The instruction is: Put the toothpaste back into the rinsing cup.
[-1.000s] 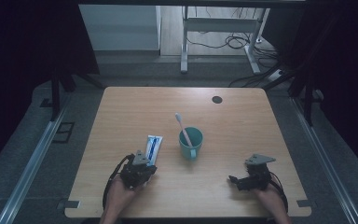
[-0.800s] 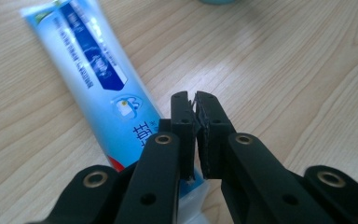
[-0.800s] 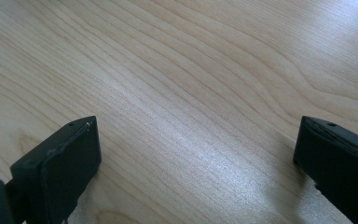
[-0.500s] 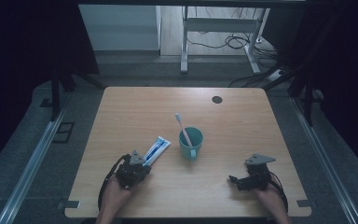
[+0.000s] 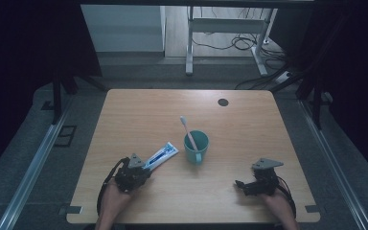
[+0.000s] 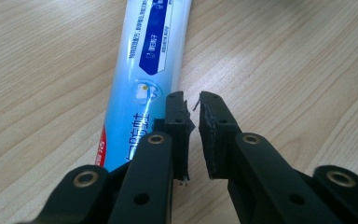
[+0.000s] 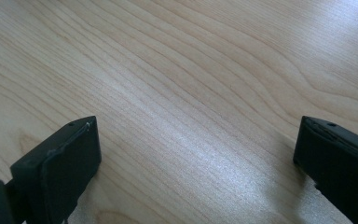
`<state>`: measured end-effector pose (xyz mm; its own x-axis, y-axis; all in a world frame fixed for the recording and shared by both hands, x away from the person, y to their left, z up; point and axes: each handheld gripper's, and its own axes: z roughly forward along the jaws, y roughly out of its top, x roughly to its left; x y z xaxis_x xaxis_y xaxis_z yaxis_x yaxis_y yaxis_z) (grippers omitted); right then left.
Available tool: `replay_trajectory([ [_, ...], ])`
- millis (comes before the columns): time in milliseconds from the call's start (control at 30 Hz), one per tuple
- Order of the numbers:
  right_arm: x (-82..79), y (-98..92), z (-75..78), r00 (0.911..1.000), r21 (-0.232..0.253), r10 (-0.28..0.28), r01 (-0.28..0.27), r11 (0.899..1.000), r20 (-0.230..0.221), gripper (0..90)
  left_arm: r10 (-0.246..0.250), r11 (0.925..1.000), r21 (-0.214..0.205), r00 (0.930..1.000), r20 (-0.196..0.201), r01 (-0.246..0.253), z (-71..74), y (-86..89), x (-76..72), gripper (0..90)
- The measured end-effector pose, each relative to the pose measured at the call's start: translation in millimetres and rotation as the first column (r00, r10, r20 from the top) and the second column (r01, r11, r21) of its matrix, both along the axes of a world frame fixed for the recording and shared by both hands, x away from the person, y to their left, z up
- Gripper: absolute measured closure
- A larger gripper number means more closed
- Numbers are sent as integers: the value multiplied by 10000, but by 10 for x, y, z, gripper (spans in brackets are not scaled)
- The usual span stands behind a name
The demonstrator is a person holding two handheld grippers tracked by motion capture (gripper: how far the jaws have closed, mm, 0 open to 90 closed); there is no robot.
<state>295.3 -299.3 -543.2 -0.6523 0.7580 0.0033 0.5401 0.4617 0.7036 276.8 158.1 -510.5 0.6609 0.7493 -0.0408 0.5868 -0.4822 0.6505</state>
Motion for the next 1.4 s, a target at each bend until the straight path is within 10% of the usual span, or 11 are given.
replay_trajectory([
  [533,0,1,0,10000,0,-7,7,10000,1,3,87,10000,38,9999,67,-88,123,93,66,580],
  [967,-1,1,0,10000,-13,-16,16,10000,10,4,-206,9930,1141,9966,-794,296,185,22,294,325],
  [1400,-3,2,1,10000,-4,-42,42,10000,-24,3,-107,9773,2051,9797,-2004,526,165,-124,521,287],
])
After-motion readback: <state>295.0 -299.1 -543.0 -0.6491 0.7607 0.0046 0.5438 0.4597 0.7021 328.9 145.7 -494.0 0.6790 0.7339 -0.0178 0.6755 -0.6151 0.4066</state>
